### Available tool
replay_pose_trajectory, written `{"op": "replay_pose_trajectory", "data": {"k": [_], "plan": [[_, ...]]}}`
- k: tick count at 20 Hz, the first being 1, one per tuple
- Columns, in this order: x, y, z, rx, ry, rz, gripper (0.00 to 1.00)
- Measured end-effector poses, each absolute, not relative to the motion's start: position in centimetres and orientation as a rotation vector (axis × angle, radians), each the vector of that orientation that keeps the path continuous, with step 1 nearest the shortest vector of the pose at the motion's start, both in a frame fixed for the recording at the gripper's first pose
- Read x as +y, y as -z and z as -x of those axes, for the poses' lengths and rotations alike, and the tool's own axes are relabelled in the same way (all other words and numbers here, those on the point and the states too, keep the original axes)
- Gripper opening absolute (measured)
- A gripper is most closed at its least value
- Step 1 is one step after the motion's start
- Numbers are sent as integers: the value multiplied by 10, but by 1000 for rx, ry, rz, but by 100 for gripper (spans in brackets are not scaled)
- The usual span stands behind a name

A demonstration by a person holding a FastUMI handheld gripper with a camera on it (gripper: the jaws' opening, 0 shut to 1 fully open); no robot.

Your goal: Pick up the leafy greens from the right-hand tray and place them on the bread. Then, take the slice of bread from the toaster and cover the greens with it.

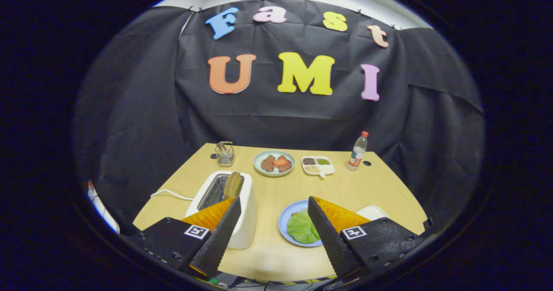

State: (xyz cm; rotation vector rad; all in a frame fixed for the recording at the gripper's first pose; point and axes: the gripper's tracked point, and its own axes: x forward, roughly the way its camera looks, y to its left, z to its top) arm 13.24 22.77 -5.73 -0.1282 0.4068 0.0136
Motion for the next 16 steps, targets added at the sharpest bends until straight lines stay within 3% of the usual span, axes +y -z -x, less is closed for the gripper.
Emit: {"op": "replay_pose_trajectory", "data": {"k": [5,16], "plan": [[291,61,-156,407,-24,260,95],[305,124,-235,561,-39,161,95]]}}
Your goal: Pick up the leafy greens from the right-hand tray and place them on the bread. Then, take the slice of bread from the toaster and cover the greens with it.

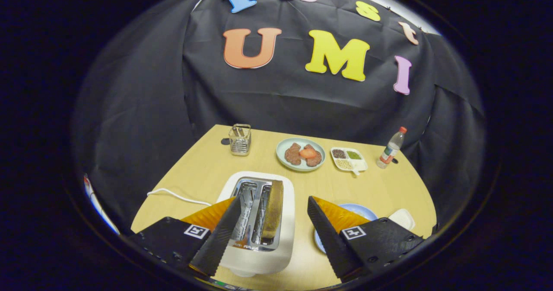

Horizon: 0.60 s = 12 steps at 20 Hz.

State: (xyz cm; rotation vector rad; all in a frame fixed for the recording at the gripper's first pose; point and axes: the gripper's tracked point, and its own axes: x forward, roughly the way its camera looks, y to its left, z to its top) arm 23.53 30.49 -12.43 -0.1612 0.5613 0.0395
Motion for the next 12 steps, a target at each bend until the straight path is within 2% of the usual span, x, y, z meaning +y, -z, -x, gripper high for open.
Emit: {"op": "replay_pose_trajectory", "data": {"k": [8,9,12], "plan": [[307,142,-244,618,-57,94,94],[308,145,-248,627,-58,88,87],[309,156,-253,663,-64,79,31]]}}
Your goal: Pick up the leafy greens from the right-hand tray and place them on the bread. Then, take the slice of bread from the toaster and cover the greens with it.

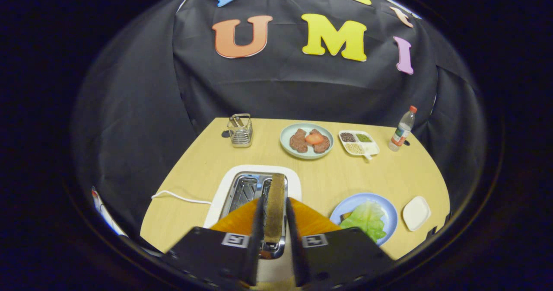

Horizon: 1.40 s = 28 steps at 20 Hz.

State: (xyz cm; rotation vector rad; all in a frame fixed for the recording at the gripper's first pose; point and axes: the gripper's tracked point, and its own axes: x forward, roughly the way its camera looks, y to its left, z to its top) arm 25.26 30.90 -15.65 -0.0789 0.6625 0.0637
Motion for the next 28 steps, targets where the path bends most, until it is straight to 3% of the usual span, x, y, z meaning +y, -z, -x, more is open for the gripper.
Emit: {"op": "replay_pose_trajectory", "data": {"k": [1,20,28], "plan": [[305,153,-251,657,-52,86,12],[267,32,-199,415,-88,31,11],[216,77,-205,427,-40,63,11]]}}
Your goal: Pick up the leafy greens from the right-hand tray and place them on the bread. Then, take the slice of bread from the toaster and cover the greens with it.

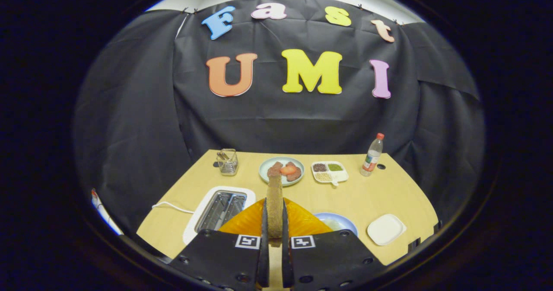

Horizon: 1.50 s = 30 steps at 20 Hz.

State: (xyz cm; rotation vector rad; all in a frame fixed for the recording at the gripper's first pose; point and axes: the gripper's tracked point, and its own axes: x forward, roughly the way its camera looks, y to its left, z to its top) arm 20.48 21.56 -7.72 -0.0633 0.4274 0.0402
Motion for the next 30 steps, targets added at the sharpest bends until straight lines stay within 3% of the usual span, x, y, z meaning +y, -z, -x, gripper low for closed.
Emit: {"op": "replay_pose_trajectory", "data": {"k": [6,18,30], "plan": [[174,139,-224,495,-28,68,11],[115,200,-235,547,-94,-64,12],[43,262,-244,659,-66,-123,12]]}}
